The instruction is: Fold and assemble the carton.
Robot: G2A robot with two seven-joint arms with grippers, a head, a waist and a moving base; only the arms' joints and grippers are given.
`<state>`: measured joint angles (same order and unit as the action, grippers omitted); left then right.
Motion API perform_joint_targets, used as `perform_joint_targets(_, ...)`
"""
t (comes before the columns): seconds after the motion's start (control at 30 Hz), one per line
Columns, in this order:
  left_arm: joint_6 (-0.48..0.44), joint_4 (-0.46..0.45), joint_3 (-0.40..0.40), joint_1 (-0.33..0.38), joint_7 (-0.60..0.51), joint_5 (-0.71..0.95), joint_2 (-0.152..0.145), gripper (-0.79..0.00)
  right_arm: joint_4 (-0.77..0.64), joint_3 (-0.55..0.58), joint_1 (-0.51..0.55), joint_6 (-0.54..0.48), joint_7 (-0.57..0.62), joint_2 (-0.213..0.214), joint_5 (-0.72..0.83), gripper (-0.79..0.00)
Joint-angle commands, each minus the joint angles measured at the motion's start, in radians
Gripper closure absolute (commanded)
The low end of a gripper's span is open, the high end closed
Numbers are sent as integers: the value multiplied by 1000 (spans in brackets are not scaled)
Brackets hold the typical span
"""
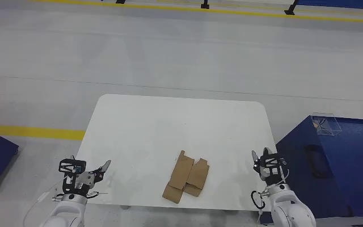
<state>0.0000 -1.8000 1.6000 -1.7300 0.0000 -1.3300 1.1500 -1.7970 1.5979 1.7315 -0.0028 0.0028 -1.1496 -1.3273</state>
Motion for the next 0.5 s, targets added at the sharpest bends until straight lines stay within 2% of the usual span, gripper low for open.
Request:
perform_joint_targets(0.0,0,0,0,0,0,0,0,-785,-10,4,-20,-134,274,5,128,-785)
perform_joint_targets(0.1,0,0,0,0,0,0,0,-785,-13,82,-81,-353,583,18,486,-785)
perform_joint_targets(0.17,0,0,0,0,0,0,0,-785,33,119,-124,-457,796,30,757,-785)
perform_joint_targets(0.2,0,0,0,0,0,0,0,-785,66,122,-156,-494,938,37,915,-785)
perform_joint_targets(0.23,0,0,0,0,0,0,0,-785,113,123,-196,-498,1079,44,1090,-785)
perform_joint_targets(0.3,0,0,0,0,0,0,0,-785,211,117,-288,-464,1335,58,1344,-785)
perform_joint_targets(0.37,0,0,0,0,0,0,0,-785,278,62,-369,-369,1446,70,1471,-785)
perform_joint_targets(0.47,0,0,0,0,0,0,0,-785,367,-61,-444,-297,1518,80,1601,-785)
